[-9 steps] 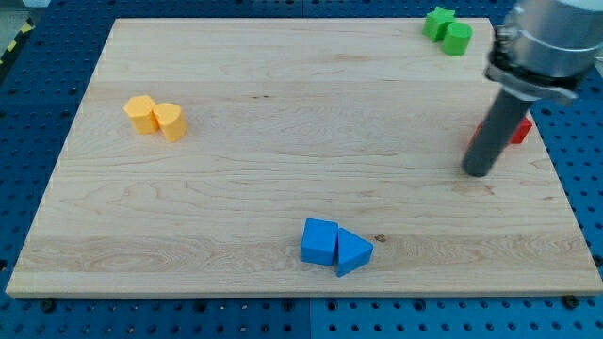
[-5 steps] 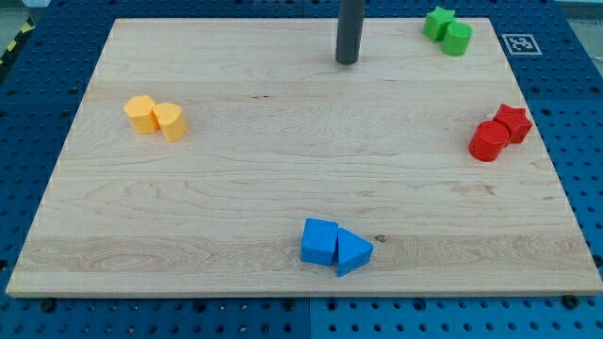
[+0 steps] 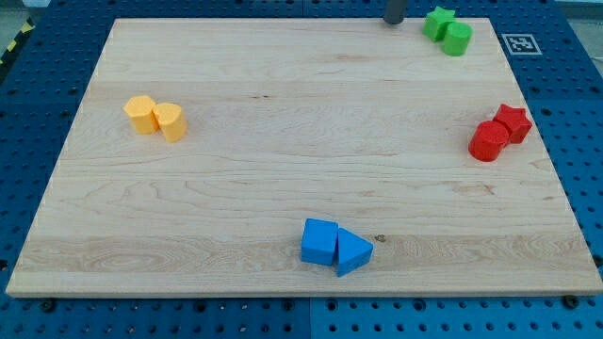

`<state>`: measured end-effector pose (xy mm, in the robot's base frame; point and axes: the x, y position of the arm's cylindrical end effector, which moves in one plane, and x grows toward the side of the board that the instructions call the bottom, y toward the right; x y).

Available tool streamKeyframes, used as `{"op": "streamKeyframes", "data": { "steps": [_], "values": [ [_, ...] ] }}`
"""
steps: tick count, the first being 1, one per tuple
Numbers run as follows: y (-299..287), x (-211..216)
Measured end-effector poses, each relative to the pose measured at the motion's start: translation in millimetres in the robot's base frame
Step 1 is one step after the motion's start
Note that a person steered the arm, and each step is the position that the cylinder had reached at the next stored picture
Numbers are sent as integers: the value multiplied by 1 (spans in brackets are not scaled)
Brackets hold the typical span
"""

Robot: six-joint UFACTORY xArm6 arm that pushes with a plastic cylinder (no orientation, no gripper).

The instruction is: Point your arm at the green star

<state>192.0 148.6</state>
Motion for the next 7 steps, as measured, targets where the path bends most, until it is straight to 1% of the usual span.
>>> {"op": "streamKeyframes", "data": {
  "steps": [4,7],
  "values": [
    [61,0],
    [70,0]
  ]
}}
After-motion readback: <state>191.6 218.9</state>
